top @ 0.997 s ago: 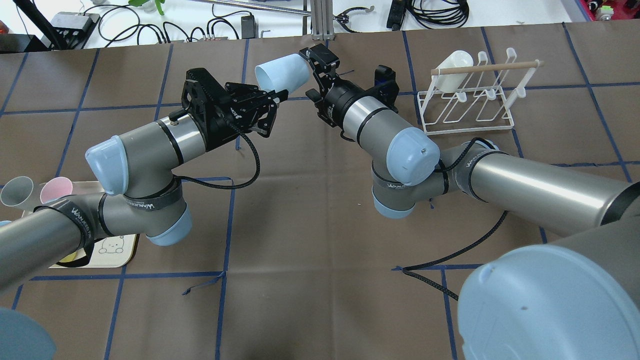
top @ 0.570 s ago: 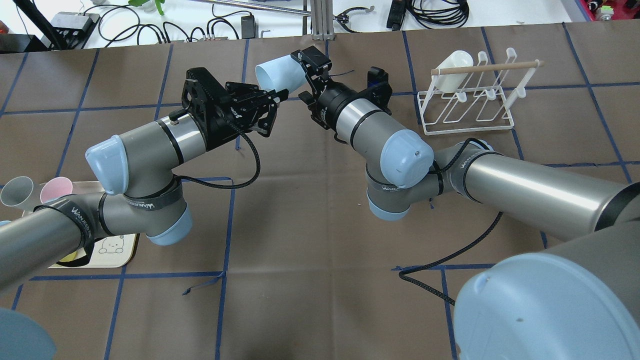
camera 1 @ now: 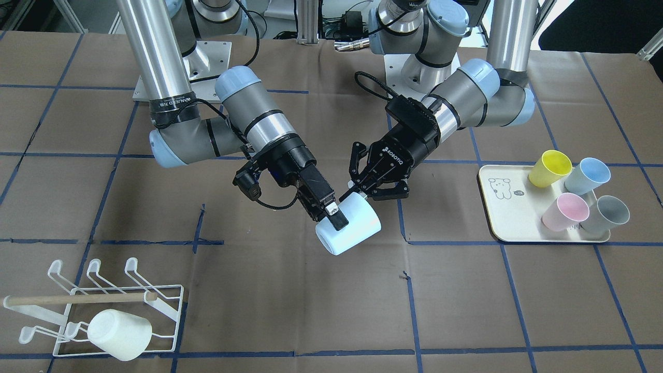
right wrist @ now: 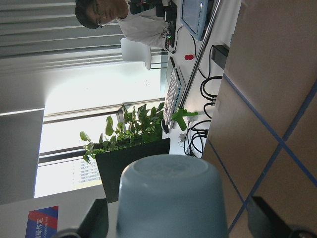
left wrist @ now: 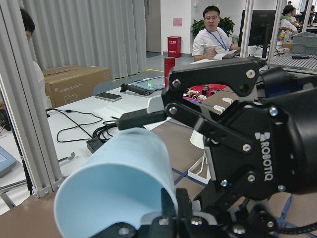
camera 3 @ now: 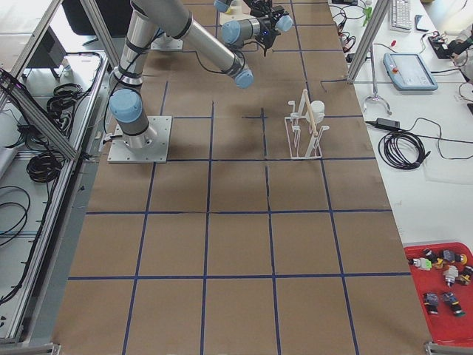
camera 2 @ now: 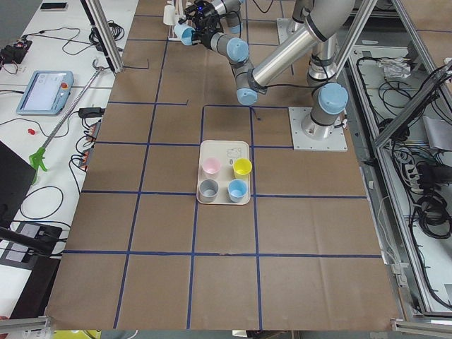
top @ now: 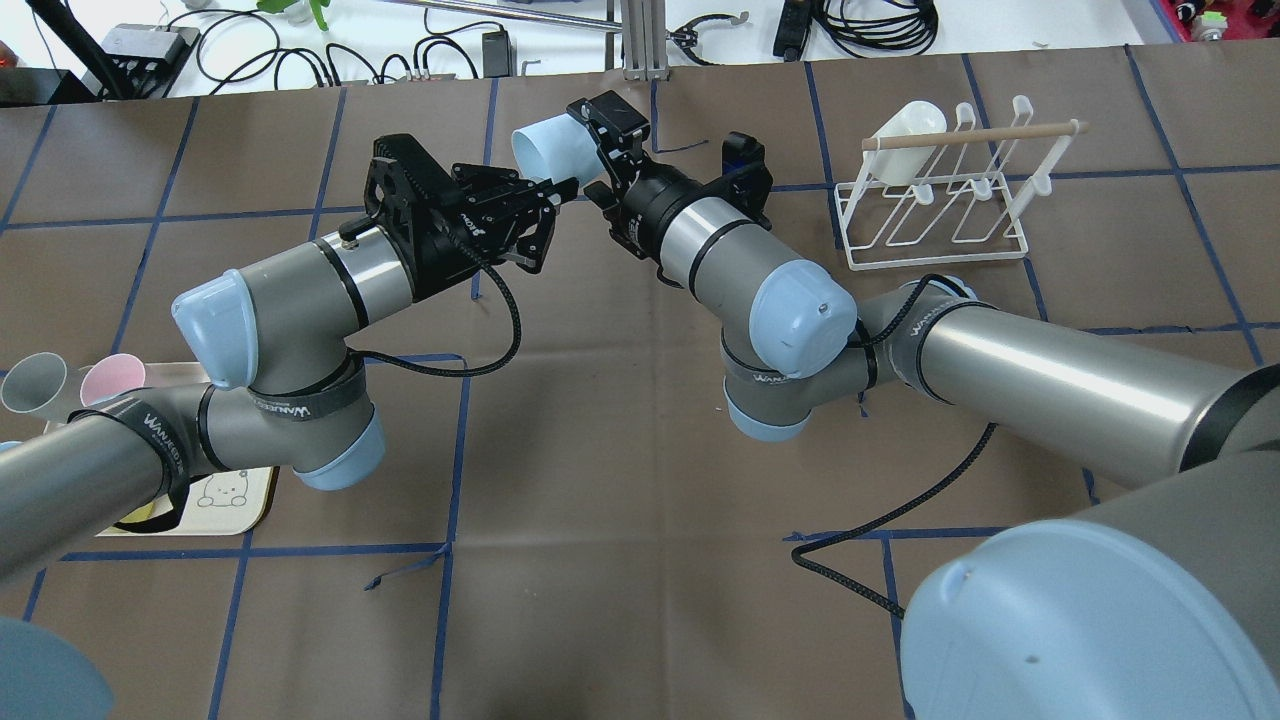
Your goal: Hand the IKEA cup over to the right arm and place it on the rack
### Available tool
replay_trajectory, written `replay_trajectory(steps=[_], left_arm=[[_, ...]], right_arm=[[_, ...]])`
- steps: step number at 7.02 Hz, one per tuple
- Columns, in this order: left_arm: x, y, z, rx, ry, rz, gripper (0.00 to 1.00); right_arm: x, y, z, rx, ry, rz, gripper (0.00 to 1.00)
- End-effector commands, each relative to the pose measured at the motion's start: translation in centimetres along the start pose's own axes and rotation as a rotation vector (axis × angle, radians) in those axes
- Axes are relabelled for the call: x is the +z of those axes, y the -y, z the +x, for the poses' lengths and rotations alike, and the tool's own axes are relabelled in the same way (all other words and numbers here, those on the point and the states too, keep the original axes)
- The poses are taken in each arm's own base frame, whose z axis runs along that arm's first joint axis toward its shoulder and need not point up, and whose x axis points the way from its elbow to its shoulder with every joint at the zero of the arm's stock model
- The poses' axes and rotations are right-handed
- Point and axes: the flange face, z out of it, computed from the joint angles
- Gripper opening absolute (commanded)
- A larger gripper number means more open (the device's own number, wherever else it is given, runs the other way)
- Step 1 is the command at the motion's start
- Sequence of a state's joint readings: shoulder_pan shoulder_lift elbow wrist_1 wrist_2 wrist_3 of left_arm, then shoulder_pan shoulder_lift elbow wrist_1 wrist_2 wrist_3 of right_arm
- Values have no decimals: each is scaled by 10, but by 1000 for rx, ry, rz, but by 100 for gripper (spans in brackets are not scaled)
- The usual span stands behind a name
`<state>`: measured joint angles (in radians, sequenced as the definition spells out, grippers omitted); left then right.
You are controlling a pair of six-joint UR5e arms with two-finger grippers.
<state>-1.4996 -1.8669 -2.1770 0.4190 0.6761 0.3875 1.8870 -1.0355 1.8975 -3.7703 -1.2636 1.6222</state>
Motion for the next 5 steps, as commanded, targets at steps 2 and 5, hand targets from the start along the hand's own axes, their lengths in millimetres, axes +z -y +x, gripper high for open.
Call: replay_trajectory(steps=[2, 5], left_arm=[[0, 0, 1, -6, 0, 1, 0], [0, 0, 1, -7, 0, 0, 0]], right_arm=[[7, 1, -3, 5, 10, 0, 96], [8, 3, -3, 4, 10, 2, 94]])
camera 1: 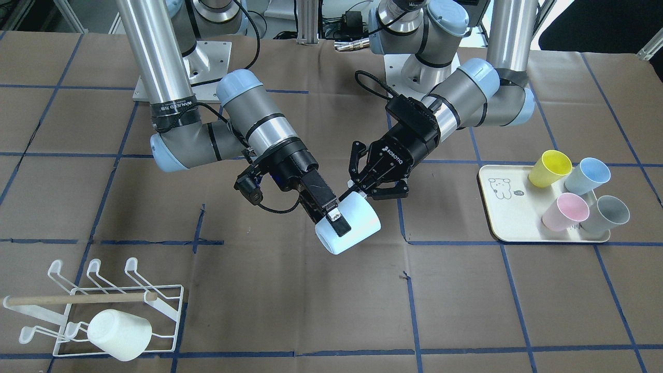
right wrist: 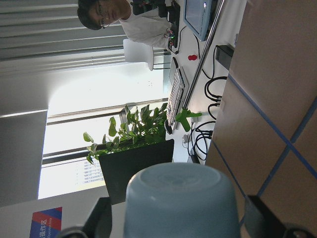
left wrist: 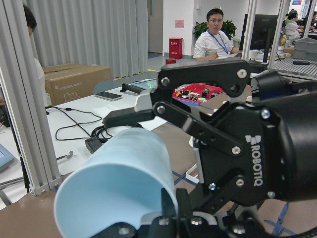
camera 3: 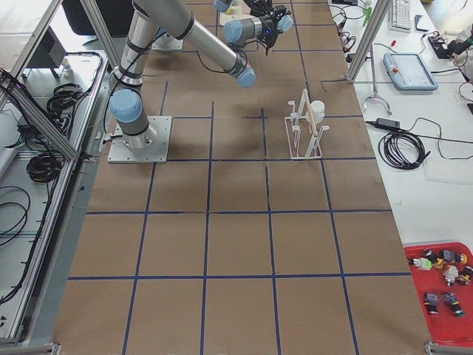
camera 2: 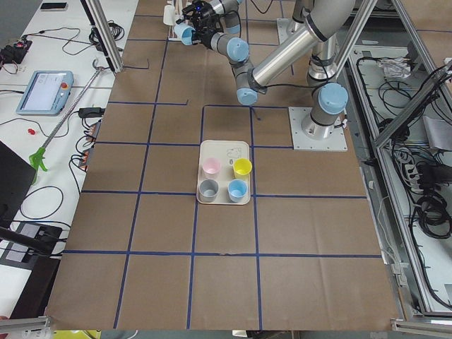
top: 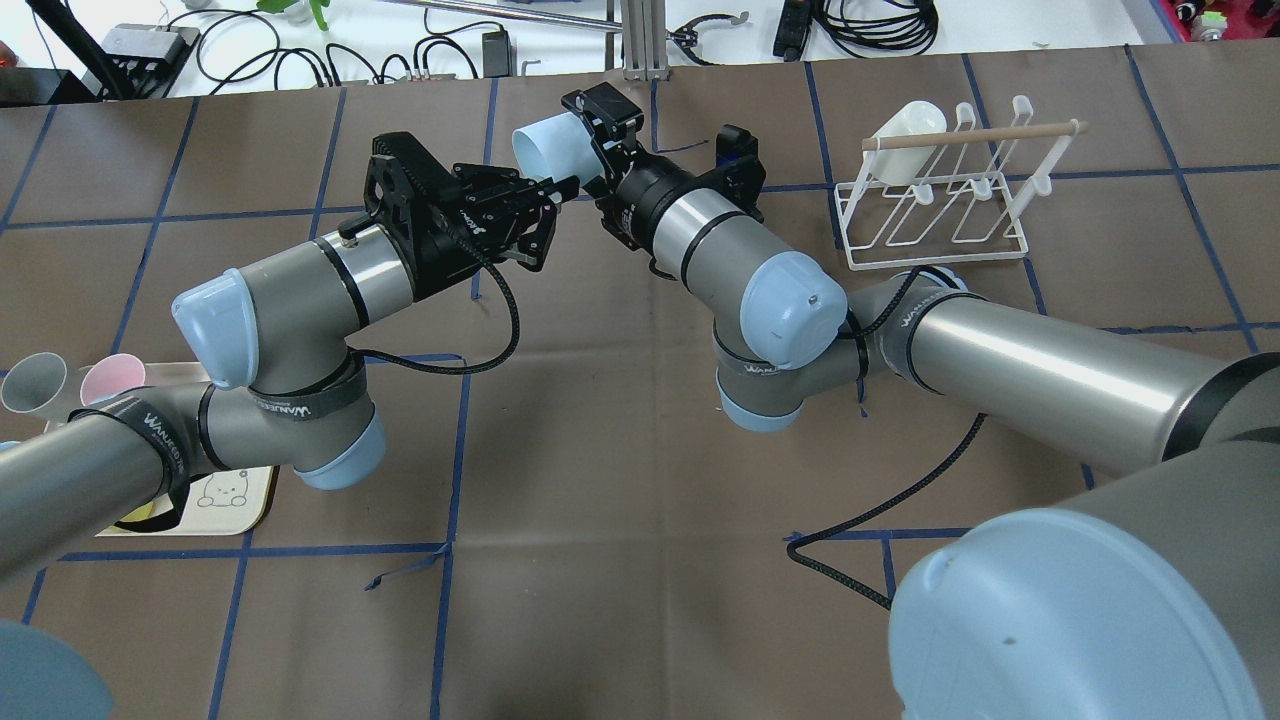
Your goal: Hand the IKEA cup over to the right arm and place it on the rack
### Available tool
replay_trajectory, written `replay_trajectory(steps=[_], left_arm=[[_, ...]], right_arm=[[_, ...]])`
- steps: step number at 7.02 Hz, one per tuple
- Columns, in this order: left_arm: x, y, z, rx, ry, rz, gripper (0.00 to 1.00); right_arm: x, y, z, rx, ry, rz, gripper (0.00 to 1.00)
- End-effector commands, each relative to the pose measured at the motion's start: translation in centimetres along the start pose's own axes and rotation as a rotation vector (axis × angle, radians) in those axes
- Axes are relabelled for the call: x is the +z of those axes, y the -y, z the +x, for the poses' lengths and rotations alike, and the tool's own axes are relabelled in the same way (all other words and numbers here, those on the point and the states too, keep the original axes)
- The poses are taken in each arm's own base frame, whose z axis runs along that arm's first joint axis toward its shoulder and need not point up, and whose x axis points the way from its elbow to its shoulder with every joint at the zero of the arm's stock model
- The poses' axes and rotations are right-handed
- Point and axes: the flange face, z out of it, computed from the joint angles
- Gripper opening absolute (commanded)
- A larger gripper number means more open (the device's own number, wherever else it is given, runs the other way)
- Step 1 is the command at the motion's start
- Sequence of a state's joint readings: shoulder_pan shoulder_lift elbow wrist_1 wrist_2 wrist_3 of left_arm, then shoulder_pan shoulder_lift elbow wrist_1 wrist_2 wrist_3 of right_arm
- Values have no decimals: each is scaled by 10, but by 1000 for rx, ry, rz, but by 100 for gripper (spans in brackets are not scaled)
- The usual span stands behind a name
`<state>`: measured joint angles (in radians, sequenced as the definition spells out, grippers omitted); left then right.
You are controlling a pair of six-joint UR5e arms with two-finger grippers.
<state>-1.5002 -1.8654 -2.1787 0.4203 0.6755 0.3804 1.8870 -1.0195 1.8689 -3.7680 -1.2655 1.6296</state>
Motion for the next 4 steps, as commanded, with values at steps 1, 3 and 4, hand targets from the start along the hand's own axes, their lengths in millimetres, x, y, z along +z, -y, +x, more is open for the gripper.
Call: replay_trajectory(steps=[1, 3, 4], left_arm=[[0, 0, 0, -1, 1, -1, 0], [0, 0, 1, 1, 0, 0, 0], [0, 1, 1, 2, 0, 1, 4]], right_arm=[[1, 0, 0, 0, -1, 0, 89], [0, -1, 0, 0, -1, -7, 70], [0, -1, 1, 0, -3, -12, 63]])
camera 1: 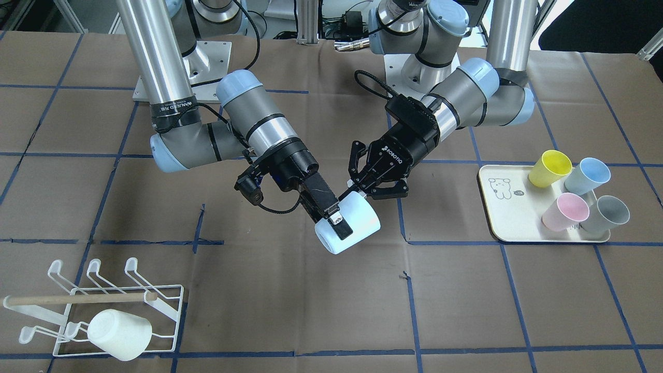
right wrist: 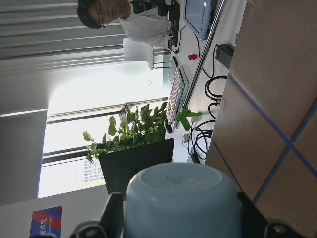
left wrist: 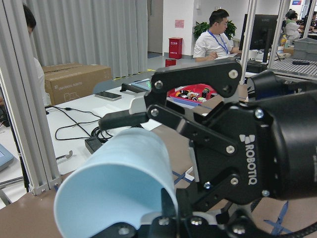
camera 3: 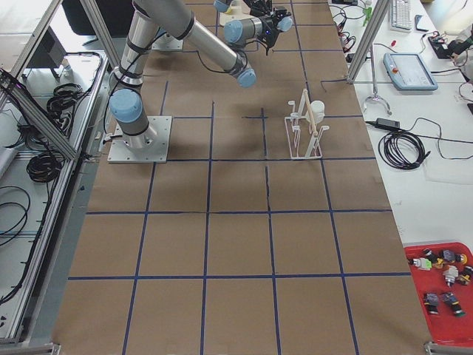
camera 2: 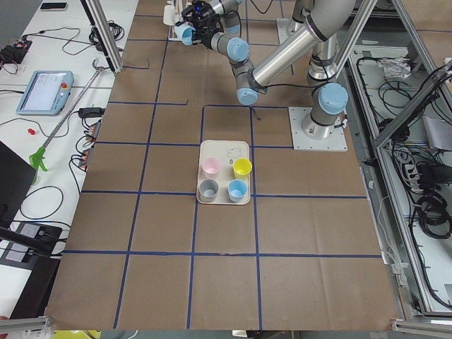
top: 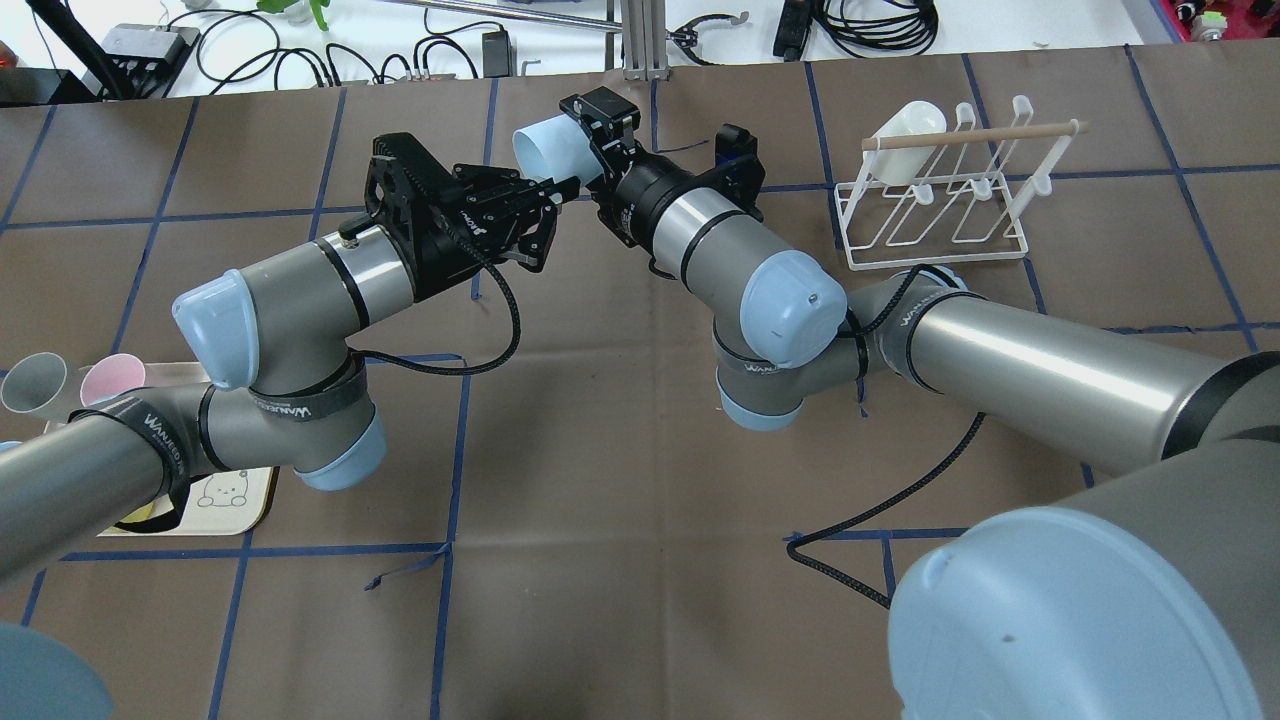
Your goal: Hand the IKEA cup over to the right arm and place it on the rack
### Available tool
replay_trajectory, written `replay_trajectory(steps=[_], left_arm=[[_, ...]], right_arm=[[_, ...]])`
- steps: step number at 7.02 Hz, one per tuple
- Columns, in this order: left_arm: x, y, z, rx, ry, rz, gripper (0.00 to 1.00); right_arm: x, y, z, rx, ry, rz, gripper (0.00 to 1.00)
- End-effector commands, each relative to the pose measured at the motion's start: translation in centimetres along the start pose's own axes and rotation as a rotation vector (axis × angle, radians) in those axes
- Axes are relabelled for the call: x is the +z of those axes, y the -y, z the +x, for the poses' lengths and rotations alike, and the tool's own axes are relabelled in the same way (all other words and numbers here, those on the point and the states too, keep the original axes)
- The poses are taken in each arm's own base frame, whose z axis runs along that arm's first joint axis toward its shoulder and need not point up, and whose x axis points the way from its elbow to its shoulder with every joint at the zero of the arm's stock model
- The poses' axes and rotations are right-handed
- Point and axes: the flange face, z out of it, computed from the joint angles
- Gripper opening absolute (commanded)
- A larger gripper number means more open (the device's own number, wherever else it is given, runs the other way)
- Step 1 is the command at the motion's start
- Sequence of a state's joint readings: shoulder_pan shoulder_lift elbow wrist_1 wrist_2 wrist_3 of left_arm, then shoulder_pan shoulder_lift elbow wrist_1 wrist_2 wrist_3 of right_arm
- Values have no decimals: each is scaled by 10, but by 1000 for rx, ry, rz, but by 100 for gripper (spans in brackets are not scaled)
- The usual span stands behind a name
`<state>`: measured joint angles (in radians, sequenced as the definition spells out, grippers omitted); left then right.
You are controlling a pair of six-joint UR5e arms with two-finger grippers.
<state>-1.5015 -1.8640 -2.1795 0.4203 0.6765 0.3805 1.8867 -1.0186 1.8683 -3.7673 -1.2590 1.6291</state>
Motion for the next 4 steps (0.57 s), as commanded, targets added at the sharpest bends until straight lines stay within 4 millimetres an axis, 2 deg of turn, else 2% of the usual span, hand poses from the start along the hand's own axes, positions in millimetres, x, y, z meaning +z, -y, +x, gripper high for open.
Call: replay_trajectory(steps=[1, 4], left_arm=[[0, 1, 0, 4, 2, 1, 9], [-2, 4, -3, 16, 19, 4, 66]], right_arm=[[0, 0, 1, 2, -2, -7, 58], [0, 1, 1, 3, -2, -9, 53]])
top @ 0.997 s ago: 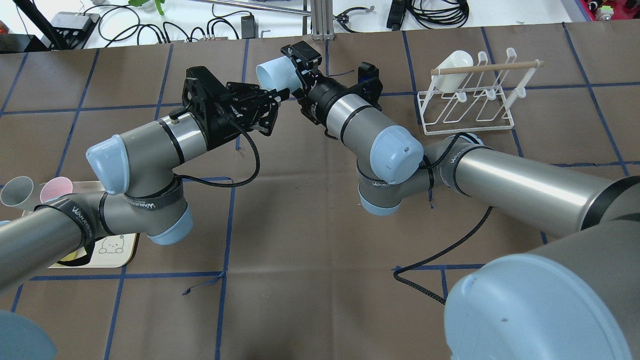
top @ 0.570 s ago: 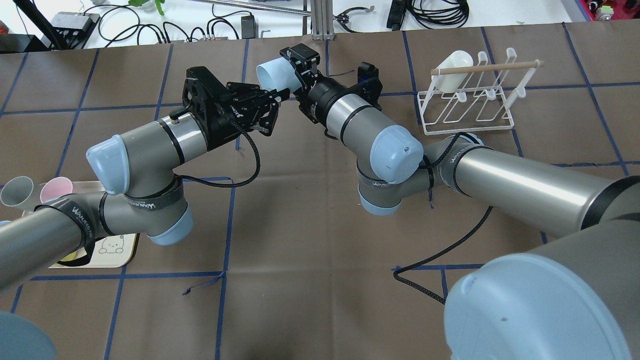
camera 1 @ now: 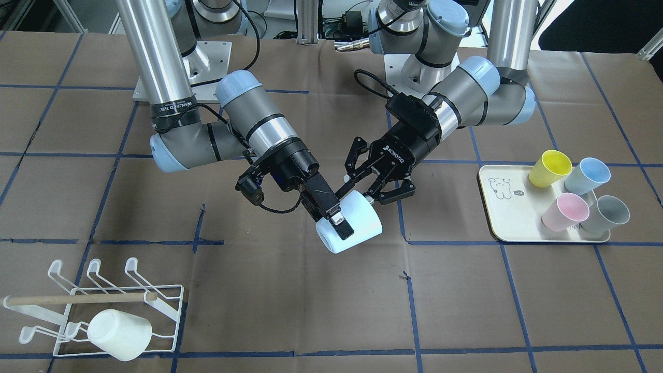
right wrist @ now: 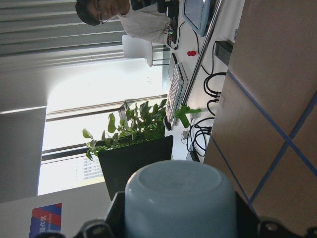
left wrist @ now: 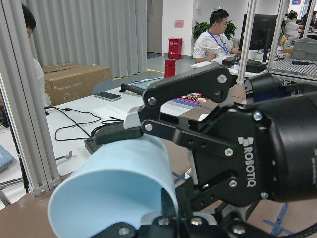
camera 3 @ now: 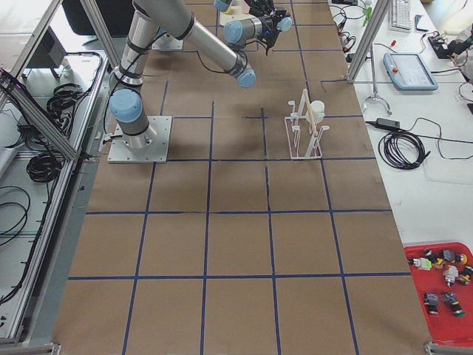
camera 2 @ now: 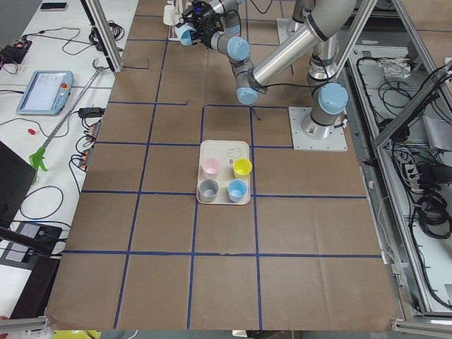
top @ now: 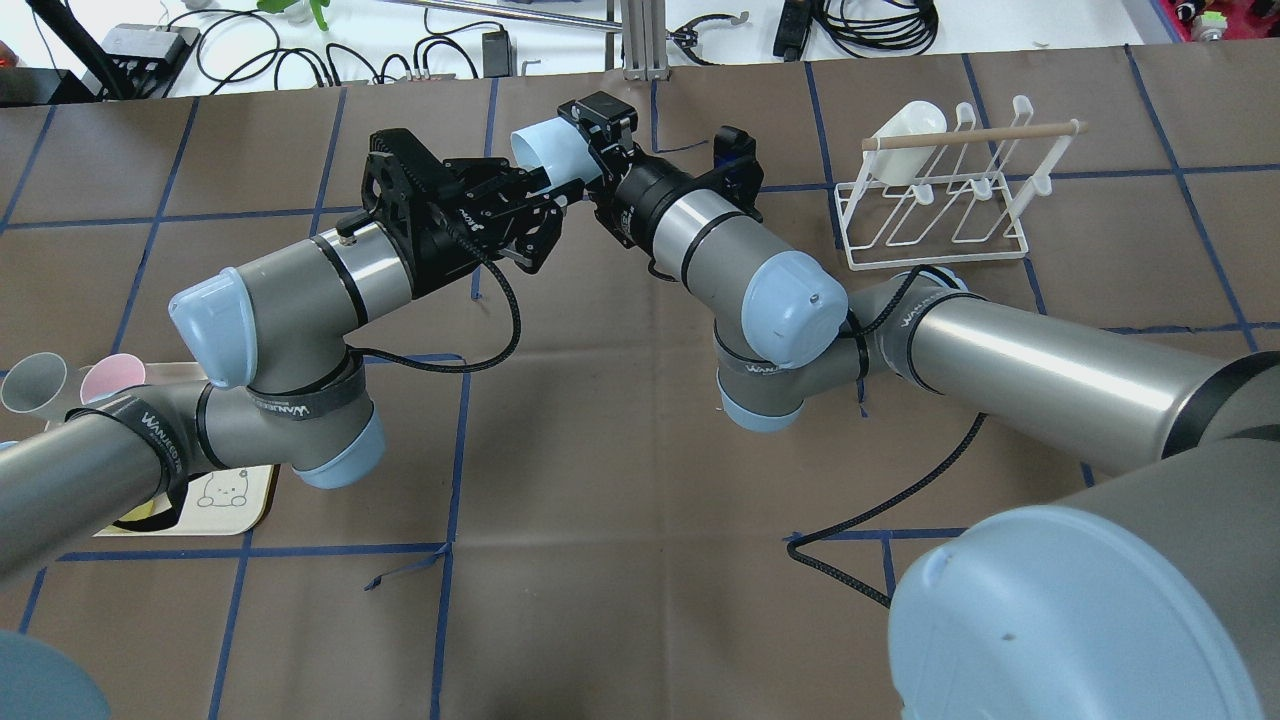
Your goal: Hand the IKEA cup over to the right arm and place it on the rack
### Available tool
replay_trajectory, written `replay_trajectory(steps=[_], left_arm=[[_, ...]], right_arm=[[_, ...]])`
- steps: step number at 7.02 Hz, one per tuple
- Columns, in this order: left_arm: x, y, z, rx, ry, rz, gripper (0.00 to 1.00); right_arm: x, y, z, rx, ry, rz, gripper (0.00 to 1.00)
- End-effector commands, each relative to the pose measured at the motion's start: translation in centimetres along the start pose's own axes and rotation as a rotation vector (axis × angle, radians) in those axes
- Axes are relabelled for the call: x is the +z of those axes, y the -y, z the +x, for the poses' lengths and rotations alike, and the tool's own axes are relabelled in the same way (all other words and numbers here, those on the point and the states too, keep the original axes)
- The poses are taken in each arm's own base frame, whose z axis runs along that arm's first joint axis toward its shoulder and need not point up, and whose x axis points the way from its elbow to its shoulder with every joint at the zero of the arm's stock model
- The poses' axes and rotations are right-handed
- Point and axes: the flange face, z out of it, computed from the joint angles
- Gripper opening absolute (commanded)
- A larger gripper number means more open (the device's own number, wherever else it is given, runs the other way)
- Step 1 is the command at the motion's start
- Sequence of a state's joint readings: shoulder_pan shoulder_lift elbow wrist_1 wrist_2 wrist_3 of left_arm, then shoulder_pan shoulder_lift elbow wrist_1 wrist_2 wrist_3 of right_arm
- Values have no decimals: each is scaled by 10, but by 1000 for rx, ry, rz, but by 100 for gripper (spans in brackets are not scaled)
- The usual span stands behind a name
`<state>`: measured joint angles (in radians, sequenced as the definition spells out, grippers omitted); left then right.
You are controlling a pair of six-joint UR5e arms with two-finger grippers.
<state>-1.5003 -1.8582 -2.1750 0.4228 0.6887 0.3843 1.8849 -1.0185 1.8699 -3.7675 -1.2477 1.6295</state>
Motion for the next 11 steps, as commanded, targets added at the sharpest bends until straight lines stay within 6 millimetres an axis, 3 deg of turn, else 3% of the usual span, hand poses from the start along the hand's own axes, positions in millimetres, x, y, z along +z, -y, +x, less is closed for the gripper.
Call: replay_trajectory(steps=[1, 2, 3, 4, 6, 8, 10, 11], left_arm=[[-1, -1, -3, -12, -3, 2, 89], [-3, 1, -4, -11, -1, 6, 98], [-7, 5, -5, -4, 10, 10, 99], [-17, 4, -19, -14, 44, 9, 99], [-75, -2, -82, -57, 193, 20, 99], [-107, -13, -119, -126, 232, 20, 99], [-103, -16, -133, -175, 252, -23, 99], [-95, -1, -145, -193, 265, -46, 99]], right_arm=[[0, 0, 1, 0, -1, -1, 53], [0, 5, -1, 0, 4, 5, 53], [-3, 15, -7, -7, 16, 22, 53], [-7, 39, -13, -9, 28, 60, 51], [-20, 85, -26, -94, 51, 135, 50], [-31, 116, -34, -357, 39, 188, 49], [-40, 143, -37, -655, 0, 233, 45], [-47, 164, -38, -823, -34, 270, 44]])
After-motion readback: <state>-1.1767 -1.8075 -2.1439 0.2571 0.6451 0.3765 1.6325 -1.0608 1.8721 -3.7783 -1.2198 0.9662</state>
